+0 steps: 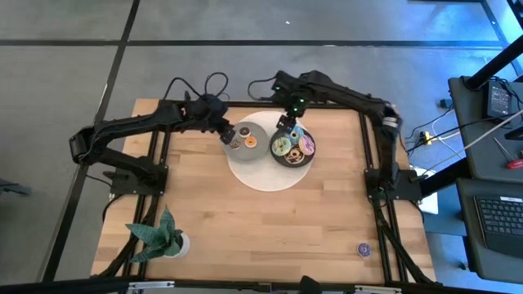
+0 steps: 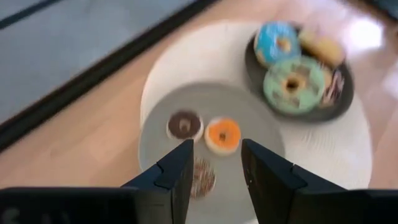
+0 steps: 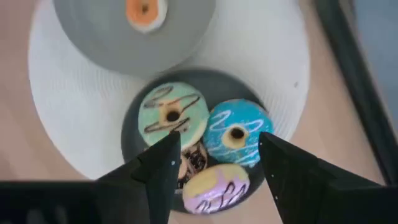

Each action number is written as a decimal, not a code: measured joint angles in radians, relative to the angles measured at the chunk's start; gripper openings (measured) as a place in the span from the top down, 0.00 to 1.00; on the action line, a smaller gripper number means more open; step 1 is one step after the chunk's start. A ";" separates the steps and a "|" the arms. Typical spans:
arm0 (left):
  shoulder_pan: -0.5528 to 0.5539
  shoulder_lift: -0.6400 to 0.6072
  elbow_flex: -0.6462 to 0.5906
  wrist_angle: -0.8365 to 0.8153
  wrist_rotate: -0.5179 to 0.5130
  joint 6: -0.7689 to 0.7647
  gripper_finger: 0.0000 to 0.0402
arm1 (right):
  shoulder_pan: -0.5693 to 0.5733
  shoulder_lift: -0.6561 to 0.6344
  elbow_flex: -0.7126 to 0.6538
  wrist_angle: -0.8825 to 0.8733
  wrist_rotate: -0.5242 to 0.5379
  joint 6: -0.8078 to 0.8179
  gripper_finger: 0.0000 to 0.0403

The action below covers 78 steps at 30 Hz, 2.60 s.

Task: Pick & Place donuts
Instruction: Put the small purple donut on the gray bin

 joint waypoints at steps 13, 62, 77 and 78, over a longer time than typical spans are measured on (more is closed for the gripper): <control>-0.059 0.191 0.000 0.192 0.081 0.170 0.68 | 0.038 -0.510 -0.587 0.268 -0.072 0.171 0.46; -0.456 0.212 0.000 0.661 -0.057 0.009 0.68 | 1.542 -0.464 -1.134 0.531 -0.177 1.933 0.58; -0.463 0.212 0.000 0.661 -0.057 -0.006 0.67 | 1.549 -0.433 -1.180 0.575 -0.182 1.958 0.63; -0.463 0.212 0.000 0.661 -0.057 -0.001 0.68 | 1.549 -0.433 -1.181 0.576 -0.182 1.958 0.64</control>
